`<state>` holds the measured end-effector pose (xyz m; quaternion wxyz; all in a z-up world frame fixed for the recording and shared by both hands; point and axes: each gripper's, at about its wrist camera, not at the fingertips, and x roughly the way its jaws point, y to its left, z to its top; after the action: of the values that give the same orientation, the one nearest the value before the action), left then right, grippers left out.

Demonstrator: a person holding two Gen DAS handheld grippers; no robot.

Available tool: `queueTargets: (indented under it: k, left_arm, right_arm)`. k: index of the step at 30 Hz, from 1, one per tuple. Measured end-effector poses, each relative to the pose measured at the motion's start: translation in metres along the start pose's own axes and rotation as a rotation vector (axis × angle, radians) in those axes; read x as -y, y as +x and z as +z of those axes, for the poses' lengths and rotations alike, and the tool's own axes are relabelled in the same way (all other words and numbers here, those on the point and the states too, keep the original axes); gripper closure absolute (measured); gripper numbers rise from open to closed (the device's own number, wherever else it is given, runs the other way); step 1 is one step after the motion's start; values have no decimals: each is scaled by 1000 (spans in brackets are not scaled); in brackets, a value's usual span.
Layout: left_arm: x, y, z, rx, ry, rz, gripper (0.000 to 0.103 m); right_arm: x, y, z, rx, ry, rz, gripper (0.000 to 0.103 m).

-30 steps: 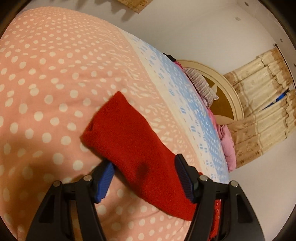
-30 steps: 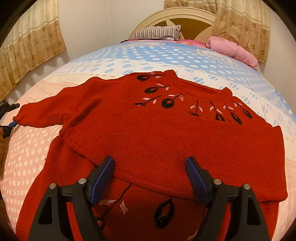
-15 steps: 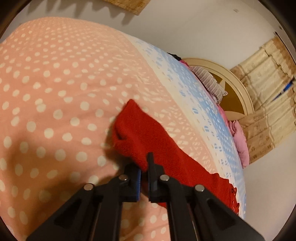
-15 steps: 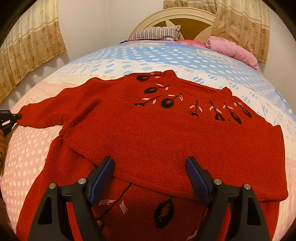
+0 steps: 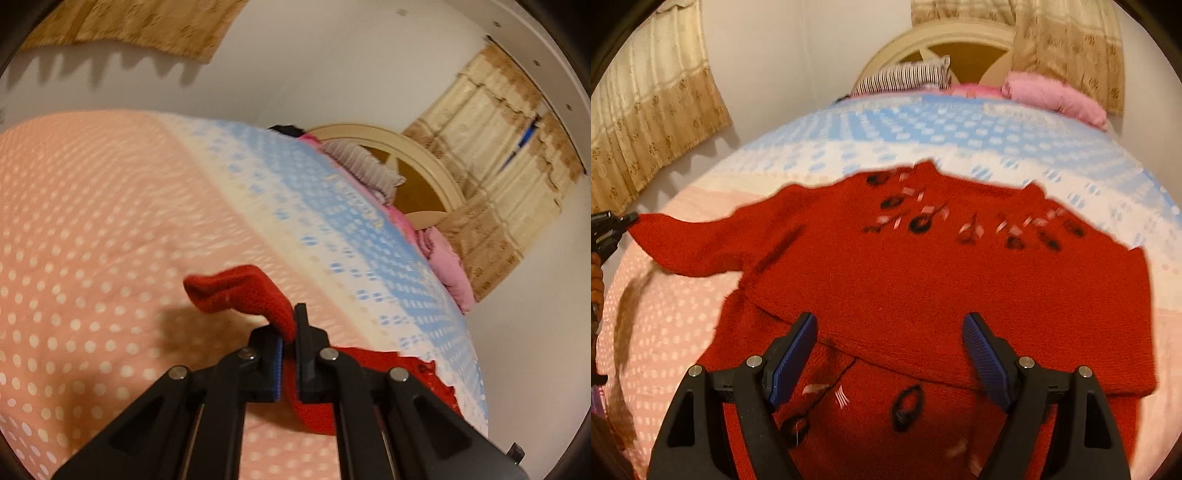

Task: Fold small clothes
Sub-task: 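Lift the sleeve with the left gripper and fold it across the body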

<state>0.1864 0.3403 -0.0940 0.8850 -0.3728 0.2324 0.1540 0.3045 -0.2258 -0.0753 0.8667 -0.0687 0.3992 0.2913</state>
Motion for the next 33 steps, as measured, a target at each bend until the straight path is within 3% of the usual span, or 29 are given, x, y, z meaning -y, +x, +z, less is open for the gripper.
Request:
queueTargets:
  k: [8, 13, 25, 33]
  left_arm:
    - [56, -5, 6, 12, 64, -76, 99]
    - [82, -7, 7, 11, 105, -111, 99]
    - [121, -4, -4, -11, 139, -144, 99]
    - [168, 0, -13, -23, 173, -208, 99]
  right_arm:
    - [25, -59, 0, 71, 25, 20, 22]
    - [50, -86, -15, 88, 68, -15, 22]
    - [74, -99, -48, 50, 91, -33, 21]
    - [76, -105, -62, 44, 107, -24, 21]
